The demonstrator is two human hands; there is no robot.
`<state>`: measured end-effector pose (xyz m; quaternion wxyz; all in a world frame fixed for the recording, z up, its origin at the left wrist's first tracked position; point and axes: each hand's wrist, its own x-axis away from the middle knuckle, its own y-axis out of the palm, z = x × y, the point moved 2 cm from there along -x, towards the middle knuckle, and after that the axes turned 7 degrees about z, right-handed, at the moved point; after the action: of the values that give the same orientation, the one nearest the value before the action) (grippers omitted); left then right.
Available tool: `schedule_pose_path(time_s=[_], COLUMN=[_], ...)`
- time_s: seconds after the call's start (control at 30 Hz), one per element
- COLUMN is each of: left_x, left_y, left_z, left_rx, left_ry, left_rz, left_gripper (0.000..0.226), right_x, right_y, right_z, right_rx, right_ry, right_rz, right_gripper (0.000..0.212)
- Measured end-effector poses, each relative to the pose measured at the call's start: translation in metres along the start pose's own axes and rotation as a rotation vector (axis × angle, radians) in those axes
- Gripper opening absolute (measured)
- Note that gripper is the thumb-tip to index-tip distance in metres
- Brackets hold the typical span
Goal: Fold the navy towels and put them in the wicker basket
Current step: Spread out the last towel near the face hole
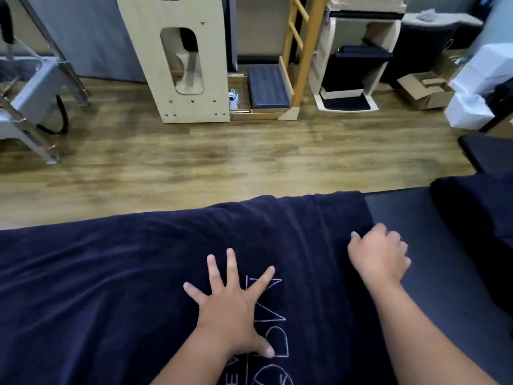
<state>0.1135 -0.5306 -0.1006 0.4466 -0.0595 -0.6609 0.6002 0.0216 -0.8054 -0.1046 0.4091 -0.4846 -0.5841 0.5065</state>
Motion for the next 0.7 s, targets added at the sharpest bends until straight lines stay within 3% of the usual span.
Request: schedule_pose_path(time_s=[0.13,0.27,0.4,0.47,0.57,0.7], left_x=[-0.001,-0.009,-0.026,-0.027,-0.023,-0.015], left_y=[-0.001,-0.003,-0.007,-0.008,-0.012,-0.01], left_z=[0.002,0.012,0.037,0.037,0.04,0.061], left_rx=[-0.042,0.003,0.015,-0.01,-0.058,-0.199], left_ry=[-0.015,-0.063,-0.143,-0.157,-0.174,-0.142], left_rz=[0.024,0.084,0.136,0.11,0.088,0.123], left_gripper=[0.141,0.13,0.119,0.119,0.117,0.107], right_x=[-0.02,-0.074,-0.084,-0.062,-0.006,0.086], right_y=[0.004,-0.01,-0.011,-0.007,-0.005,-0.009], right_z=[-0.001,-0.007,-0.002,0.016,0.07,0.147], right_rx=[-0.127,-0.168,-0.115,-0.132,-0.155,-0.164], right_ry=[-0.101,-0.217,-0.17,-0.139,-0.162,-0.057], right_rz=[-0.051,0.103,-0.004,-0.069,-0.049,-0.032], right_gripper=[0.025,0.025,0.041,0.049,0.04,0.039])
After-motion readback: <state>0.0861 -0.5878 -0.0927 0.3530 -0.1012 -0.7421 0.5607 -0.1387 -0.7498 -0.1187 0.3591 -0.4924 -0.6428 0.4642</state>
